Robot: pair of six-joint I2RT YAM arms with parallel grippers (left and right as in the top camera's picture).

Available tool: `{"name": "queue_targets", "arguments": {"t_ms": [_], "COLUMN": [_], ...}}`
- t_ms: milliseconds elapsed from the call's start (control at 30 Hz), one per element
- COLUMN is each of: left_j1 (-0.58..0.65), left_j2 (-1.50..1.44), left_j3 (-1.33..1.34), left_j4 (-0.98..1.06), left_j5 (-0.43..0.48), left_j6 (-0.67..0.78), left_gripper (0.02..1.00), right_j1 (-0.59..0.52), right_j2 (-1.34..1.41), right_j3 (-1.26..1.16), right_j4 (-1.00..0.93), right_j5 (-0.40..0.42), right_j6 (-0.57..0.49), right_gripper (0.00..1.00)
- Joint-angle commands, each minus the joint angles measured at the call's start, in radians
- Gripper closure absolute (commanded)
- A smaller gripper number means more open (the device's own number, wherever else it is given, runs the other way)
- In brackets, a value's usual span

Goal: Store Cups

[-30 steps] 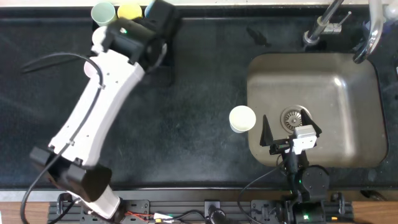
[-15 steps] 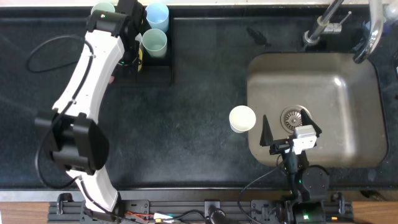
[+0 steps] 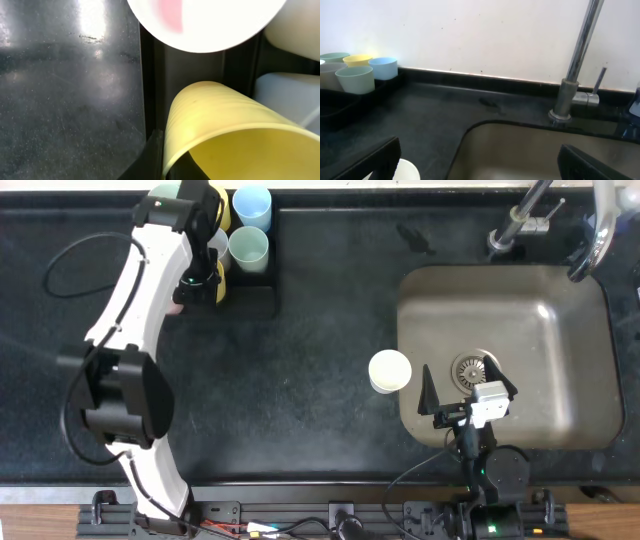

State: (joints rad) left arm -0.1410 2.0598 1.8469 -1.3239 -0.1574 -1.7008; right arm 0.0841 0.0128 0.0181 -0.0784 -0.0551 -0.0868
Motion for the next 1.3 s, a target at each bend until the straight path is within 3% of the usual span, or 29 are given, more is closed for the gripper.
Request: {"name": "queue_targets", "arguments": {"t_ms": [33,867,1133,1300], "left_j1": [0.004,0.018,0.018,0.016], "left_j2": [0.031,0.08,0.08,0.073], "left_j3": [-0.01,-0.035,-0.035,-0.035], "left_j4": [0.016,0.04,0.041,0.068], "left_j5": [0.018,0.017,-0.002,-0.011], "left_j6": [0.029,0.024,0.0,-0.003], "left_gripper": [0.982,0.954,0.735,0.494], "right_j1": [-0.004,-0.004,-0.004,-0.004], "right_j2": [-0.009,-0.009,-0.009,-0.009], "right_j3": [-0.013,-0.013,-0.013,-0.013], "right_j4": [0.006,0.006,0.006,0.006], "right_j5": [-0.004,-0.004,-0.004,-0.004], "right_j6": [-0.006,-0.006,-0.006,-0.006], "right_gripper": [0.005,0.005,0.007,0.005]}}
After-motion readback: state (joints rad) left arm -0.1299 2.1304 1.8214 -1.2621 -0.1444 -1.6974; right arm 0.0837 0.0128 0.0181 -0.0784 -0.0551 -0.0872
